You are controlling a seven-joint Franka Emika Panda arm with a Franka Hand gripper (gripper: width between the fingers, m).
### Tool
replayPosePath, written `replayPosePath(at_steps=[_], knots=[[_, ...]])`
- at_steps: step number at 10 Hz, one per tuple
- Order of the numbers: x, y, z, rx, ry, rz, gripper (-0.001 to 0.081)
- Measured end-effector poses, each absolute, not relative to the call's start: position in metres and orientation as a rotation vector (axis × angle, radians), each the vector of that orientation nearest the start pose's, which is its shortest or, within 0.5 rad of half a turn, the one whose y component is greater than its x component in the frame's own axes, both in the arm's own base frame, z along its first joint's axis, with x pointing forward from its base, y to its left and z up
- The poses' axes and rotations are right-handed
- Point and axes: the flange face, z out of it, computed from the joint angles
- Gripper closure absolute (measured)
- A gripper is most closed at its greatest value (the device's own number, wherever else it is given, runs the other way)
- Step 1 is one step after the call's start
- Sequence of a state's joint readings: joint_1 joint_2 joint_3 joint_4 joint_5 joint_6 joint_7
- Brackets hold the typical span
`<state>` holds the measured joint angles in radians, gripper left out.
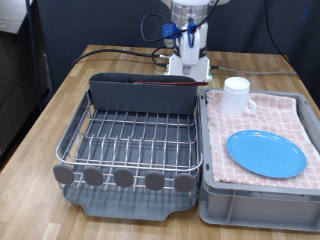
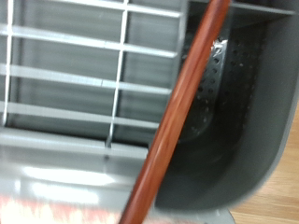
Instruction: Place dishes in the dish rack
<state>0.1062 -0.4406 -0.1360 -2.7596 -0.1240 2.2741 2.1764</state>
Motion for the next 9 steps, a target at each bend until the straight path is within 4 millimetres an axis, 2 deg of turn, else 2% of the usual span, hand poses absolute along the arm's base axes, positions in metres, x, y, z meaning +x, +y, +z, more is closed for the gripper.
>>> replayPosePath(at_steps=[1, 2, 4, 9], knots=[[0.364, -0.006, 0.343, -1.723, 2.714, 0.015, 0.0003], [0.364, -0.007, 0.344, -1.668, 2.744, 0.007, 0.0003], [0.372, 0.0, 0.35, -1.707, 2.695, -0.047, 0.0003], [0.422, 0.049, 0.37, -2.068, 2.385, -0.119, 0.0003]])
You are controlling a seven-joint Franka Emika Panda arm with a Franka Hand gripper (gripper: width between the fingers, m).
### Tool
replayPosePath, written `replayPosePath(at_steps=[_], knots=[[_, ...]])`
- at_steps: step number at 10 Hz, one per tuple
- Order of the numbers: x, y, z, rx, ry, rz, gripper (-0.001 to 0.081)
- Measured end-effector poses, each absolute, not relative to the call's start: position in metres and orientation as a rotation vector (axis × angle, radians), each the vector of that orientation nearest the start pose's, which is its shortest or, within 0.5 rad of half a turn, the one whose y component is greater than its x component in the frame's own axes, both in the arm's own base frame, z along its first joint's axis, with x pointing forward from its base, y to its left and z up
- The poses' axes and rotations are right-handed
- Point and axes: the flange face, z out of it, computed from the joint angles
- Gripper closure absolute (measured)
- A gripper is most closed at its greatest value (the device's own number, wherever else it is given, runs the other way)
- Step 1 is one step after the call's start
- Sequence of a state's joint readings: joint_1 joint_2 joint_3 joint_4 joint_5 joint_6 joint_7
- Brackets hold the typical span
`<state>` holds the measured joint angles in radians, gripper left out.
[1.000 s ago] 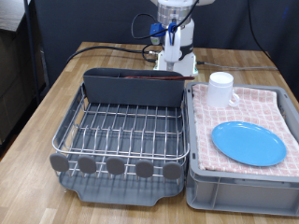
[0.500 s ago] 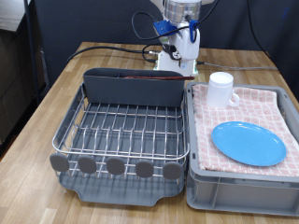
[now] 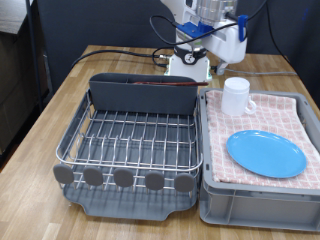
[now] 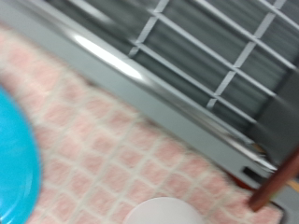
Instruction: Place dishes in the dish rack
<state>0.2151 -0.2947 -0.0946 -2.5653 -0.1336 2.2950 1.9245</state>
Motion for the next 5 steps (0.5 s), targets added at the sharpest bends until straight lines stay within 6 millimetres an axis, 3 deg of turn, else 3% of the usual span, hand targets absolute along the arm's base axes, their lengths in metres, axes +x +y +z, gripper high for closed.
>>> replayPosePath(at_steps=[3, 5], knots=[[0.45, 0.079, 0.372, -2.216, 2.229, -0.148, 0.0003], [0.45, 0.078, 0.372, -2.203, 2.239, -0.149, 0.0003]])
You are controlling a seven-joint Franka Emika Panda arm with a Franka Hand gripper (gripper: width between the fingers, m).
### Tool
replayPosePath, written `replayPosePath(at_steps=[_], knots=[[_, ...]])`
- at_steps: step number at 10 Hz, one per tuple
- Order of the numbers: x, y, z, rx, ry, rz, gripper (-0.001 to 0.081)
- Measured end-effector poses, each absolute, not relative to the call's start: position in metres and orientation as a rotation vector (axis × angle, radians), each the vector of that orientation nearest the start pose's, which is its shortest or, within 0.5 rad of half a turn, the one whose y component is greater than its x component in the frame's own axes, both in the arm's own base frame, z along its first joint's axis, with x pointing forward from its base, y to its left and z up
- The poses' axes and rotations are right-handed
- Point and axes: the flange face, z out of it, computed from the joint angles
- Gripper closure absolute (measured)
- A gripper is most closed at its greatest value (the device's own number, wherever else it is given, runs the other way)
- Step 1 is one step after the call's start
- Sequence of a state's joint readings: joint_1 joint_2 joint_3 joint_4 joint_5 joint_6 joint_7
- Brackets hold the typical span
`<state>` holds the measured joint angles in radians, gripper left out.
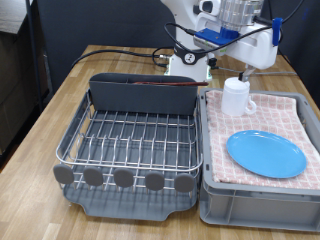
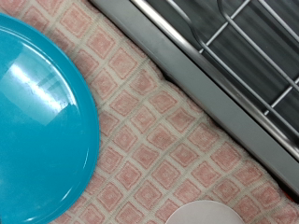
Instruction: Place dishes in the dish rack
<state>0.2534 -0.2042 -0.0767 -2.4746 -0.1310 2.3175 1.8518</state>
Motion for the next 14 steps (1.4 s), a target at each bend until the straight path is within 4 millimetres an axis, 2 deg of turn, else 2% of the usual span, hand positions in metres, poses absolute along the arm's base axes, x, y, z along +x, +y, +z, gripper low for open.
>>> replayPosePath(at_steps=[6, 9, 11, 14], knots=[[0.469, 0.116, 0.386, -2.238, 2.145, -0.191, 0.0003], [0.477, 0.124, 0.383, -2.224, 2.129, -0.174, 0.0003], [0.484, 0.121, 0.371, -2.182, 2.057, -0.11, 0.0003], [0.485, 0.101, 0.335, -2.172, 1.938, -0.061, 0.0003]])
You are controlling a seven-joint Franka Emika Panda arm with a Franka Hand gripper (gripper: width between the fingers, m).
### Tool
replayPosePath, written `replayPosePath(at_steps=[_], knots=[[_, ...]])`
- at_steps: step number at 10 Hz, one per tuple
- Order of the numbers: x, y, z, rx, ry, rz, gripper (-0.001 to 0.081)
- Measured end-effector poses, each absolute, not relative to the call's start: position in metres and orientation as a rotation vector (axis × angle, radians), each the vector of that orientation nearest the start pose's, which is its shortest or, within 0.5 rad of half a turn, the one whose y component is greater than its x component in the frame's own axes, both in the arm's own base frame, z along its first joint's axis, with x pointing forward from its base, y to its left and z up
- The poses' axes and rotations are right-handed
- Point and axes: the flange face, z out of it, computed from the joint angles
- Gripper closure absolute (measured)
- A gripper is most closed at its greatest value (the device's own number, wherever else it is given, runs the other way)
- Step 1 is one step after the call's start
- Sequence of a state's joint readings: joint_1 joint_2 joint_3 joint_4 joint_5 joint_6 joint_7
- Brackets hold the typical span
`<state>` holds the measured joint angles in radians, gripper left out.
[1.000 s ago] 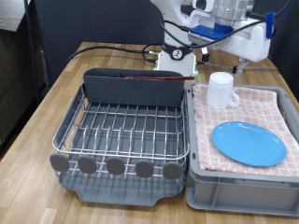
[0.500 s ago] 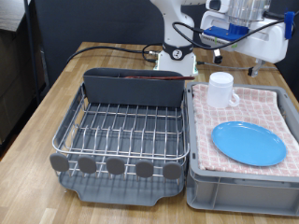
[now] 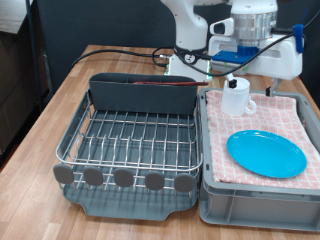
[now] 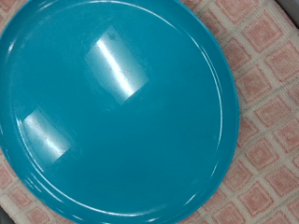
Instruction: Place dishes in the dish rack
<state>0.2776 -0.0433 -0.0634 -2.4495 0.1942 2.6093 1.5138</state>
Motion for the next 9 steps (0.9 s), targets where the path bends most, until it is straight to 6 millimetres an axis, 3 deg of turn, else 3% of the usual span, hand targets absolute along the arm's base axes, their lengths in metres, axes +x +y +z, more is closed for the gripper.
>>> replayPosePath(at_steps=[4, 9], knots=[[0.485, 0.087, 0.299, -2.176, 1.778, -0.091, 0.0003], [0.482, 0.09, 0.294, -2.144, 1.754, -0.055, 0.0003]])
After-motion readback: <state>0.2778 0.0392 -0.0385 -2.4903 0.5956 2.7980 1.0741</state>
